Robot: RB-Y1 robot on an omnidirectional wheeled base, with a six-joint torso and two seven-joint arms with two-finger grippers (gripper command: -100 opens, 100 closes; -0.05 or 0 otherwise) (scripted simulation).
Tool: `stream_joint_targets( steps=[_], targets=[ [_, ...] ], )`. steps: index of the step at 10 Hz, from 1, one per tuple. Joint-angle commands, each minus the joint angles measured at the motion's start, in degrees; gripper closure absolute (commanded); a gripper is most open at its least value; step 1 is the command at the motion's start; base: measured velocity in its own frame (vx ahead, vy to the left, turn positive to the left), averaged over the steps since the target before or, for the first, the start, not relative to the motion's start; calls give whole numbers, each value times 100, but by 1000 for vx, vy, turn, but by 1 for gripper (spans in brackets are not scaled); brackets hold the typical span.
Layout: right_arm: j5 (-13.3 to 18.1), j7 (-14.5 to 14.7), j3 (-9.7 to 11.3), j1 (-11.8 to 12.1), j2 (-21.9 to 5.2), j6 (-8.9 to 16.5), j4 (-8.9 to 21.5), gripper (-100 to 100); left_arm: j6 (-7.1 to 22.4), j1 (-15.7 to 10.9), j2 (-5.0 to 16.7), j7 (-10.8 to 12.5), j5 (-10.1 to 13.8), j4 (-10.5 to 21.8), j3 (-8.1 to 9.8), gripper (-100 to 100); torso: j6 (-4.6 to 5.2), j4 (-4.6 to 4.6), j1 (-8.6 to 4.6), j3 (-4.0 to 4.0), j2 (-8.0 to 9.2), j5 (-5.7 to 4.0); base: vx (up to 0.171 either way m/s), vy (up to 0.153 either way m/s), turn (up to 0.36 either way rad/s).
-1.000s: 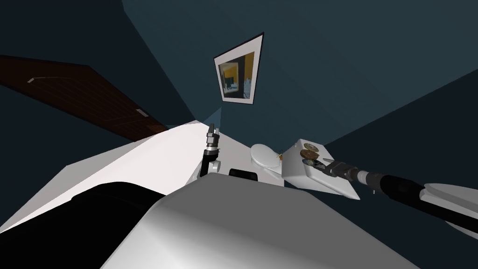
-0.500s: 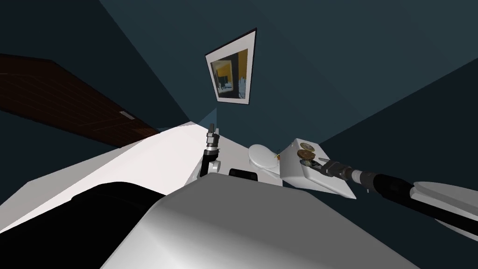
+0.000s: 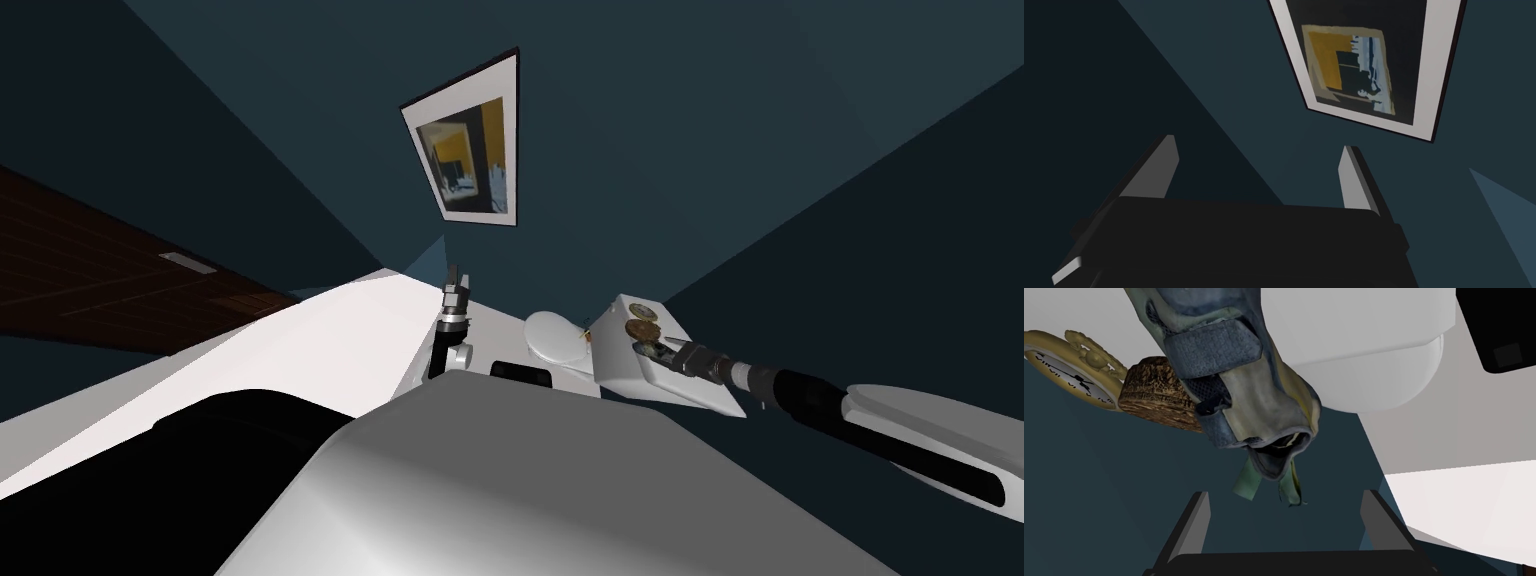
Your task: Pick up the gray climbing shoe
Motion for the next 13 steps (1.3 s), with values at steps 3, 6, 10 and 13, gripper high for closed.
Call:
stream_joint_targets(
  steps=[3, 6, 10, 13],
  targets=[
    [34, 89, -97, 213, -12, 125, -374, -100, 0, 0, 0, 0, 0, 0, 0, 0, 0, -2, 7, -4, -8, 1, 124, 8, -175],
    [35, 104, -125, 205, -21, 151, -376, 100, 0, -2, 0, 0, 0, 0, -1, 0, -5, -2, 2, 18, 42, -16, 8, -2, 3],
    [2, 36, -56, 89, -10, 35, -123, 100, 0, -2, 0, 0, 0, 0, -1, 0, -2, 2, 4, 24, 49, -13, -27, -6, 88],
    [-72, -102, -22, -80, -9, -106, 345, 100, 1, -5, -1, 0, 0, 1, -1, 0, -13, 9, -6, 44, 87, -19, -175, 13, 250]
  ],
)
